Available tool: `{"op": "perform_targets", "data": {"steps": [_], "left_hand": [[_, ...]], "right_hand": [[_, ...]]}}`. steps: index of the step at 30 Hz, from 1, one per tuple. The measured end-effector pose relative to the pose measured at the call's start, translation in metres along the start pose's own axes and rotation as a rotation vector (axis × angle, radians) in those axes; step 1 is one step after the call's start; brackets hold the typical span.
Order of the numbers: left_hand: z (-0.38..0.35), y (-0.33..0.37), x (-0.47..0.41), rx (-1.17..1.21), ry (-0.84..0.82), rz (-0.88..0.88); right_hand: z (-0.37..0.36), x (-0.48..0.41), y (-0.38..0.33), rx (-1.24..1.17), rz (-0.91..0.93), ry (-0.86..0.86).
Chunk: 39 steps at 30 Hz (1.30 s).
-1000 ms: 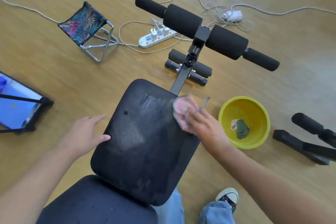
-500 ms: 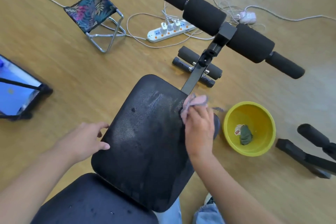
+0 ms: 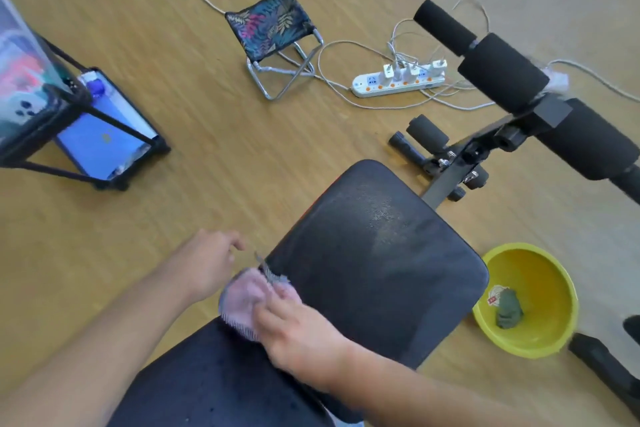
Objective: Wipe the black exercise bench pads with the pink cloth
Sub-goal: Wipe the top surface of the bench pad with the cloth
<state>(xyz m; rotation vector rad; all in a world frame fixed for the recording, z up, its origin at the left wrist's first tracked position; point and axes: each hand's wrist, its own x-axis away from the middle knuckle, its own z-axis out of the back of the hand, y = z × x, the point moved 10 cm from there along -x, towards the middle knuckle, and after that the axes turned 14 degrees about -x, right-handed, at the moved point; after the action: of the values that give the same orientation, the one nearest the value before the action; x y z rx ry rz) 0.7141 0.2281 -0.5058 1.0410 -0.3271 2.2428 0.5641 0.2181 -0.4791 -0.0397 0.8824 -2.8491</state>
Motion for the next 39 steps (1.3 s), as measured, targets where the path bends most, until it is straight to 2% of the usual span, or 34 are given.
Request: {"op": "perform_targets", "data": {"steps": [1,2,4,6,9,11,13,16,19,21,24,28,33,35,37,39], "left_hand": [[0.001,-0.003,0.002,0.029,0.002,0.013],[0.001,-0.004,0.003,0.068,0.005,0.029],[0.0,-0.004,0.007,0.166,0.005,0.062],[-0.001,-0.008,0.013,0.292,0.019,0.128],[0.006,-0.025,0.024,0.326,0.11,0.26],[0.013,-0.033,0.032,0.289,0.171,0.302],[0.012,-0.031,0.037,0.327,0.192,0.298],[0.011,-0.013,0.038,0.315,0.157,0.247],[0.007,0.02,0.035,0.255,0.105,0.105],[0.003,0.04,0.032,0.256,0.066,0.042],[0.003,0.059,0.027,0.215,0.038,-0.013],[0.003,0.07,0.018,0.073,0.081,-0.021],[0.003,0.072,0.014,-0.037,0.166,0.056],[0.002,0.074,0.013,-0.048,0.164,0.067],[0.002,0.075,0.01,-0.051,0.162,0.086],[-0.001,0.077,0.008,-0.065,0.163,0.093]], "right_hand": [[-0.018,0.004,-0.02,0.019,0.164,-0.148],[-0.022,0.002,-0.023,0.03,0.234,-0.258],[-0.028,-0.018,-0.015,0.156,0.258,-0.393],[-0.044,-0.041,-0.013,0.274,0.205,-0.525],[-0.051,-0.07,-0.014,0.228,0.118,-0.681],[-0.032,-0.089,0.01,0.155,0.002,-0.674],[0.003,-0.1,0.074,0.227,-0.213,-0.67],[0.067,-0.096,0.16,0.275,-0.449,-0.612],[0.121,-0.076,0.221,0.282,-0.593,-0.498],[0.148,-0.05,0.252,0.208,-0.721,-0.412],[0.154,0.031,0.283,-0.06,-0.951,-0.29],[0.151,0.163,0.272,-0.344,-1.167,0.177],[0.123,0.285,0.245,-0.521,-1.531,0.599],[0.088,0.301,0.202,-0.638,-1.591,0.642],[0.034,0.292,0.147,-0.905,-1.617,0.556],[-0.001,0.285,0.102,-1.047,-1.694,0.564]]}}
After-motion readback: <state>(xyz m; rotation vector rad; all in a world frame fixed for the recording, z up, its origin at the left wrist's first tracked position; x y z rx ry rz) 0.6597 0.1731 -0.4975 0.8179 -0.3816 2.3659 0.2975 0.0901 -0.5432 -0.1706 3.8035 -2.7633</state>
